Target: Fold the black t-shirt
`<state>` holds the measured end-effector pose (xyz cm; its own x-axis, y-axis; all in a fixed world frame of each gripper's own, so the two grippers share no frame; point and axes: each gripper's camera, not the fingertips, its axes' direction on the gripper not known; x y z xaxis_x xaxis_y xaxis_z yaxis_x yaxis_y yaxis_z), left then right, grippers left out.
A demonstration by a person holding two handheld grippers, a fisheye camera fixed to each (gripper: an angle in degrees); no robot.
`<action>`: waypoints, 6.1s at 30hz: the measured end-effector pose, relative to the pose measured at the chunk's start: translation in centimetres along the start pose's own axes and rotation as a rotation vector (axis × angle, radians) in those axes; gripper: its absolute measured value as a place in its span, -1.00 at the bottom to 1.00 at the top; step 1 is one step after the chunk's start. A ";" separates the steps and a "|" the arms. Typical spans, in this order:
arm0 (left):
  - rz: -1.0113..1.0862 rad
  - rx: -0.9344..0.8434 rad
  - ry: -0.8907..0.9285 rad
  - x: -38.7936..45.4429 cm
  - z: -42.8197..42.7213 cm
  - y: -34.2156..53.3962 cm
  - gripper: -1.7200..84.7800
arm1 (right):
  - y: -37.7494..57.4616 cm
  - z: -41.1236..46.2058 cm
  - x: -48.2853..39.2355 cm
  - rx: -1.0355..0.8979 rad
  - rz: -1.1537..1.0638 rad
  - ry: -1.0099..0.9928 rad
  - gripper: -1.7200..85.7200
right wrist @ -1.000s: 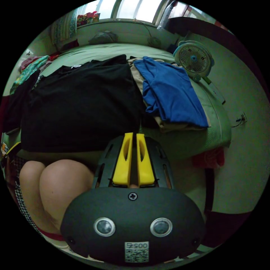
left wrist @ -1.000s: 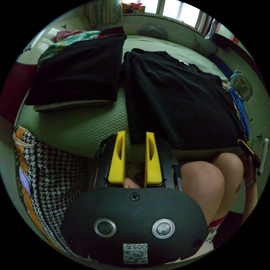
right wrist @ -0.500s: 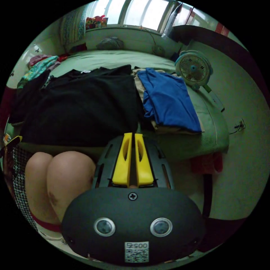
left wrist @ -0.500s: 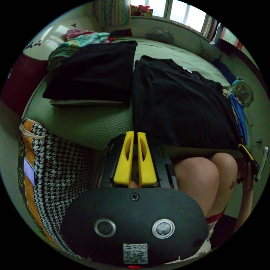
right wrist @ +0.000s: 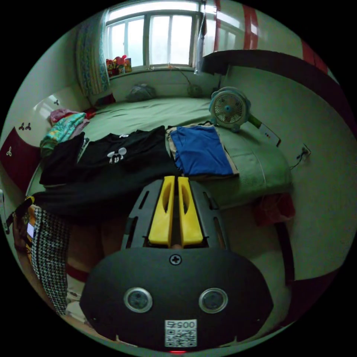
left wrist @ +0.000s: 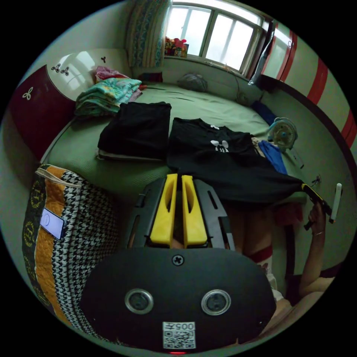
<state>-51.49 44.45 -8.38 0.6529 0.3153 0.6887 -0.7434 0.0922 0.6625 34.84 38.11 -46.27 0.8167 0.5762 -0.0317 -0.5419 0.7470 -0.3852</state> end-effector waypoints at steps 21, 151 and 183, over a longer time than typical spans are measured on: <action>0.020 0.122 0.037 -3.0 -17.5 4.2 -0.92 | 3.4 -15.4 5.3 0.069 -0.031 -0.013 -1.00; 0.185 -0.203 0.028 32.5 95.5 -51.3 -0.96 | -36.2 66.7 -35.2 -0.281 -0.430 -0.263 -0.90; 0.592 -0.290 0.326 77.4 82.2 -29.1 -0.76 | -30.0 47.6 -2.1 -0.188 -0.155 -0.099 -0.86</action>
<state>32.67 -11.42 49.86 0.0870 0.6501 0.7549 -0.9962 0.0511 0.0709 39.95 30.26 9.29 0.8586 0.4964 0.1278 -0.3583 0.7595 -0.5429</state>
